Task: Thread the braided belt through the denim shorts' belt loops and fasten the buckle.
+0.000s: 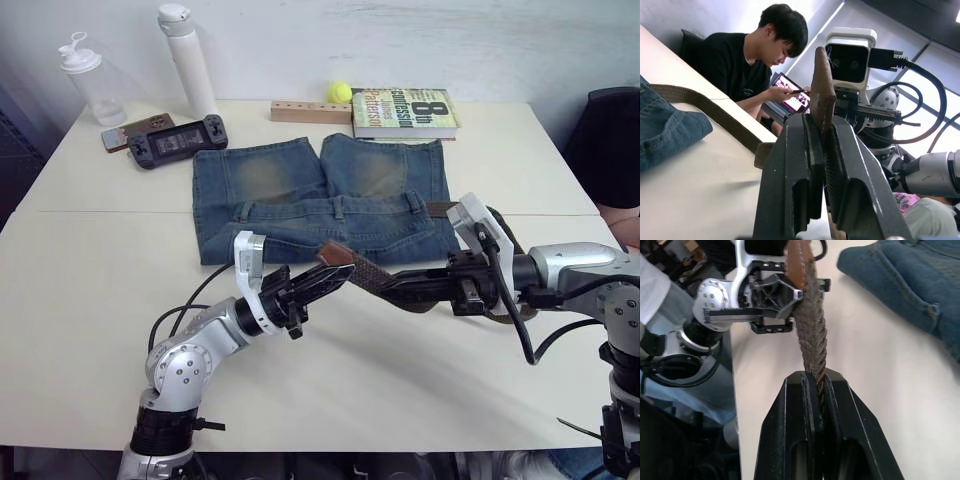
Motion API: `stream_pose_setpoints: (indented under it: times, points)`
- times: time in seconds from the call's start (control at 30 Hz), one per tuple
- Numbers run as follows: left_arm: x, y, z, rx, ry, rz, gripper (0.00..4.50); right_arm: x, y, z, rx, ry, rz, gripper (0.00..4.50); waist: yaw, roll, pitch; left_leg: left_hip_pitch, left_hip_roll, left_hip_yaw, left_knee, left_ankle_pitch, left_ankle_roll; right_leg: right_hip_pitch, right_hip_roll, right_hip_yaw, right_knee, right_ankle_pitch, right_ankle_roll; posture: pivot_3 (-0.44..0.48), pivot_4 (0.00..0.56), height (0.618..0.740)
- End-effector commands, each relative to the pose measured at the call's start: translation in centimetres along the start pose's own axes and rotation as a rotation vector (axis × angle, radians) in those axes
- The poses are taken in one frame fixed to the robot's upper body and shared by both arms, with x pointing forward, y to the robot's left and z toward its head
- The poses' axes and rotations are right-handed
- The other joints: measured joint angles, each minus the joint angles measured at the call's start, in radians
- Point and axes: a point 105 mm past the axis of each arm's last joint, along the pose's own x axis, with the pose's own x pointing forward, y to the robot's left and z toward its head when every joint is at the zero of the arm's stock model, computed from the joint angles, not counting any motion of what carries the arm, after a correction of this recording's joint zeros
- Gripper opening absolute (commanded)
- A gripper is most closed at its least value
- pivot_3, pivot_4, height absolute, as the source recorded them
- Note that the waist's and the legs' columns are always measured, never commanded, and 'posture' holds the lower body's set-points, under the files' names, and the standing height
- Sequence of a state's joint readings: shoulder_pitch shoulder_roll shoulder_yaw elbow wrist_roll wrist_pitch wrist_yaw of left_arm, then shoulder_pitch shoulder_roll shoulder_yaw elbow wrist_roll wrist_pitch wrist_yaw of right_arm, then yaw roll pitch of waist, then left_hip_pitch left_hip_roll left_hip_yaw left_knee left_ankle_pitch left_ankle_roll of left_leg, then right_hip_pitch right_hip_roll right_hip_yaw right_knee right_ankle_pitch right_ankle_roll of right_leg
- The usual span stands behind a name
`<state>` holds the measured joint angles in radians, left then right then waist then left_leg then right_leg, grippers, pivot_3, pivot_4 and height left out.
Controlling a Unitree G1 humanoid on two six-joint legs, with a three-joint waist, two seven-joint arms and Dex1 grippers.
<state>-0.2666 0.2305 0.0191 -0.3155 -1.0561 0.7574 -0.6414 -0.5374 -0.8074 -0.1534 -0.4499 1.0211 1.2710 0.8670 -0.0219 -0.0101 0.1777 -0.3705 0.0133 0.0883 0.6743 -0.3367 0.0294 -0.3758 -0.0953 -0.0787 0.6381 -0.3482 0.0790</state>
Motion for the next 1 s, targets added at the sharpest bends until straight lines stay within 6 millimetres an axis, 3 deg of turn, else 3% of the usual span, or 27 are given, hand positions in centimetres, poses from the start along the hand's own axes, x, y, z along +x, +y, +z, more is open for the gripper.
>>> stream_pose_setpoints:
  times: [0.03,0.1,0.2,0.33,0.4,0.47,0.53,0.6,0.67,0.8,1.0]
  points:
    - [0.6,-0.2,2.5,0.001,-0.118,-0.032,0.00,-1.3,-0.6,0.5,0.007,-0.090,-0.094,0.41,0.003,0.000,0.000,0.000,0.000,0.000,0.000,0.000,0.000,0.000,0.000,0.000,0.000,0.000,0.000,0.000,0.150,0.738]
    - [0.9,0.6,3.4,-0.015,-0.162,0.001,0.00,-2.7,-1.0,0.9,0.062,-0.199,-0.136,1.16,0.015,-0.001,0.001,0.000,0.000,0.000,0.000,0.000,0.000,0.001,0.000,0.000,-0.001,0.001,0.001,0.000,0.150,0.738]
    - [1.5,1.6,3.9,-0.023,-0.190,0.044,0.00,-5.0,-1.3,1.4,0.142,-0.387,-0.188,2.63,0.023,-0.001,0.001,-0.001,0.000,0.000,0.000,0.000,0.001,0.001,0.000,0.000,0.000,0.001,0.002,0.000,0.150,0.738]
    - [2.8,1.7,4.1,-0.065,-0.217,0.043,0.00,-7.1,-0.6,1.4,0.255,-0.604,-0.212,4.46,0.026,-0.001,0.001,-0.003,-0.001,0.000,0.000,0.000,0.002,0.001,0.000,0.000,-0.001,0.002,0.003,0.000,0.150,0.738]
    - [3.9,1.7,3.9,-0.097,-0.225,0.040,0.00,-7.3,0.4,-0.1,0.360,-0.678,-0.204,4.46,0.035,-0.001,0.001,-0.004,-0.001,0.000,0.000,0.000,0.003,0.001,0.000,-0.001,-0.002,0.002,0.004,0.000,0.150,0.738]
    - [5.1,1.8,3.1,-0.089,-0.183,0.052,0.00,-5.6,2.2,-2.4,0.474,-0.685,-0.163,4.46,0.047,-0.002,0.001,-0.004,-0.001,0.000,0.000,0.000,0.003,0.001,0.001,-0.001,-0.002,0.002,0.004,0.000,0.150,0.738]
    - [5.6,1.5,3.0,-0.107,-0.184,0.039,0.00,-4.1,3.5,-3.5,0.545,-0.692,-0.122,4.46,0.044,-0.001,0.001,-0.004,-0.001,0.000,-0.001,0.000,0.003,0.001,0.001,0.000,-0.003,0.002,0.004,0.000,0.150,0.738]
    - [5.8,1.1,2.9,-0.124,-0.184,0.017,0.00,-2.6,3.3,-4.4,0.584,-0.687,-0.148,4.46,0.029,-0.001,0.001,-0.003,-0.001,0.002,-0.002,0.000,0.003,0.000,0.001,0.003,-0.003,0.003,0.005,0.000,0.150,0.738]
    - [5.9,0.5,2.7,-0.135,-0.172,-0.005,0.00,-1.2,2.7,-4.0,0.613,-0.742,-0.146,4.46,0.016,-0.002,0.001,-0.002,-0.001,0.002,-0.001,0.000,0.004,0.001,0.001,0.004,-0.004,0.004,0.007,0.000,0.150,0.738]
    - [5.5,0.5,2.1,-0.124,-0.127,0.013,0.00,0.5,1.5,-1.3,0.609,-0.903,-0.103,4.46,0.007,-0.001,0.000,0.001,-0.001,0.003,-0.003,0.002,0.002,0.000,0.002,0.006,-0.004,0.004,0.007,0.000,0.150,0.738]
    - [4.8,0.6,2.2,-0.103,-0.142,0.049,0.00,1.0,0.1,0.0,0.622,-1.022,-0.107,4.46,0.024,-0.001,0.000,-0.001,-0.001,0.002,-0.007,0.003,0.000,-0.001,0.003,0.005,-0.003,0.003,0.006,0.000,0.150,0.738]
